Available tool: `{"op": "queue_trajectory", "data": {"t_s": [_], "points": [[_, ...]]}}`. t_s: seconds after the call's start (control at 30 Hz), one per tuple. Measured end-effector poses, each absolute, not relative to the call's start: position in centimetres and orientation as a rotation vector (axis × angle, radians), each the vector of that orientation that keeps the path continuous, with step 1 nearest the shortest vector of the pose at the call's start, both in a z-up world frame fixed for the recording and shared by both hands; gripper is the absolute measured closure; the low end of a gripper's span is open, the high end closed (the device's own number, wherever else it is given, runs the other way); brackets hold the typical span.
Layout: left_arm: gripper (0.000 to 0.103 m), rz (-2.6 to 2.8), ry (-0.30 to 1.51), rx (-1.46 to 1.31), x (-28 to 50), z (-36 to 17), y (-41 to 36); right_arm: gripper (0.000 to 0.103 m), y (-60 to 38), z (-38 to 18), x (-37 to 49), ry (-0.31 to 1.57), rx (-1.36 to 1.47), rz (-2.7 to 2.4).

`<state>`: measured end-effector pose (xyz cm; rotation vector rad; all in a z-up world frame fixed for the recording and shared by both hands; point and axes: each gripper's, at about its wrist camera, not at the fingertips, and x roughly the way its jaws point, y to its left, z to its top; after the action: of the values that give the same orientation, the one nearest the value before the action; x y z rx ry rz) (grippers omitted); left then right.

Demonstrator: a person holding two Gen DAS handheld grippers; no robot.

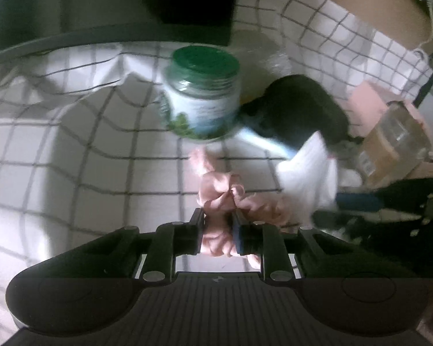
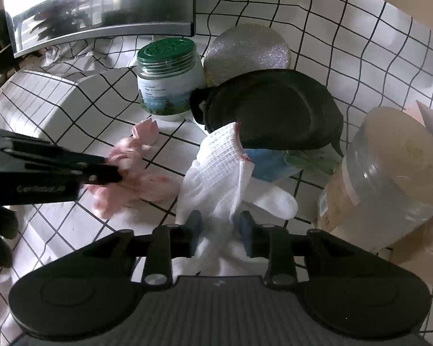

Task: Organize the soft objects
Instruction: 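Grasp the pink fabric with the left tool while the right tool reaches the white glove, then close the right tool on the white glove while the left tool lifts the pink fabric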

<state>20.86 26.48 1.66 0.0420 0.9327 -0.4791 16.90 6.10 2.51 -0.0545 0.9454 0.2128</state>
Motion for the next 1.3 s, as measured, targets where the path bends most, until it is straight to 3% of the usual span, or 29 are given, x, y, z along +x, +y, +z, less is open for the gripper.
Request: {"op": "queue_trajectory", "data": {"t_s": [0.1, 0.23, 0.43, 0.53, 1.0, 1.3], "points": [[0.08, -0.449, 0.918, 0.09, 21.3, 1.3, 25.3, 0.064, 6.4, 2.4, 16.6, 0.933, -0.068, 0.212], [0.08, -0.447, 0.905, 0.112, 21.8, 1.2, 24.4, 0.045, 6.3, 2.2, 16.2, 0.917, -0.062, 0.187], [0.08, -0.461, 0.913, 0.083, 22.4, 0.8, 24.7, 0.037, 6.0, 1.9, 15.4, 0.889, -0.046, 0.181], [0.089, -0.461, 0.894, 0.082, 22.0, 0.7, 25.3, 0.023, 6.7, 1.7, 15.1, 0.899, -0.067, 0.212], [0.092, -0.332, 0.884, -0.05, 19.3, 0.8, 32.1, 0.023, 9.3, 5.1, 12.5, 0.764, -0.19, 0.324], [0.091, -0.339, 0.882, -0.074, 18.7, 0.7, 32.7, 0.022, 7.4, 2.2, 17.6, 0.903, 0.026, 0.222]]}}
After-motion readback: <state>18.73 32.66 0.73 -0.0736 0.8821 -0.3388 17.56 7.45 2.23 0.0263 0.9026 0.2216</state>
